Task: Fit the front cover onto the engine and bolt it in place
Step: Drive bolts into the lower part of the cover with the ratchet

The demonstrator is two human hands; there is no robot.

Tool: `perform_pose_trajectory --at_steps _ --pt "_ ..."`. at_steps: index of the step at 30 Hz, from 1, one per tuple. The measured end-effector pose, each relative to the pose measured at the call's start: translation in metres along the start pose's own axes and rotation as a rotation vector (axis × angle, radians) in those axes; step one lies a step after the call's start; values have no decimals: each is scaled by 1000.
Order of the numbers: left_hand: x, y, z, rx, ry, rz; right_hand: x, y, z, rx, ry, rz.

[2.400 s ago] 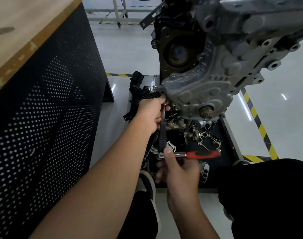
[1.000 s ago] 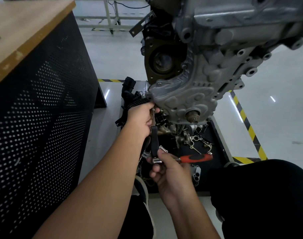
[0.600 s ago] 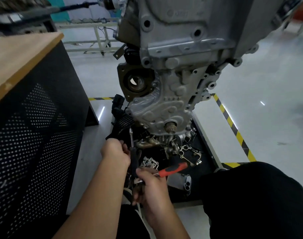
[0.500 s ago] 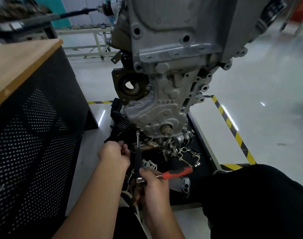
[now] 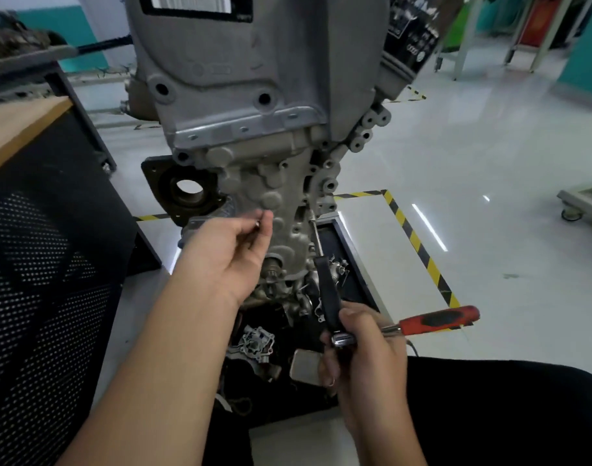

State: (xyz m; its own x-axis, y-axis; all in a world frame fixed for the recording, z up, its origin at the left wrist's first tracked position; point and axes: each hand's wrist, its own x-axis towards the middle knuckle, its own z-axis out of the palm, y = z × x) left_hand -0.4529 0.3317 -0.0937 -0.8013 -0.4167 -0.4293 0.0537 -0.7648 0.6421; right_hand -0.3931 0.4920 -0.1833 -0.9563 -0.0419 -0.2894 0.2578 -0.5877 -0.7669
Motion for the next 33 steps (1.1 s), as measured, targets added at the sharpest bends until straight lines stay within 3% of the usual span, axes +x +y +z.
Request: perform_pose_trajectory --at_steps 10,20,26,33 --pt "21 -70 64 -25 -122 1 6 -67 -34 -16 4 -104" --pt "36 -72 72 201 -192 5 18 -58 -35 -43 -16 -43" --pt "40 -71 68 197 -114 -4 20 -51 -34 -24 -15 -43" --pt "41 -73 71 249 -171 -65 24 -53 -37 -20 18 -62"
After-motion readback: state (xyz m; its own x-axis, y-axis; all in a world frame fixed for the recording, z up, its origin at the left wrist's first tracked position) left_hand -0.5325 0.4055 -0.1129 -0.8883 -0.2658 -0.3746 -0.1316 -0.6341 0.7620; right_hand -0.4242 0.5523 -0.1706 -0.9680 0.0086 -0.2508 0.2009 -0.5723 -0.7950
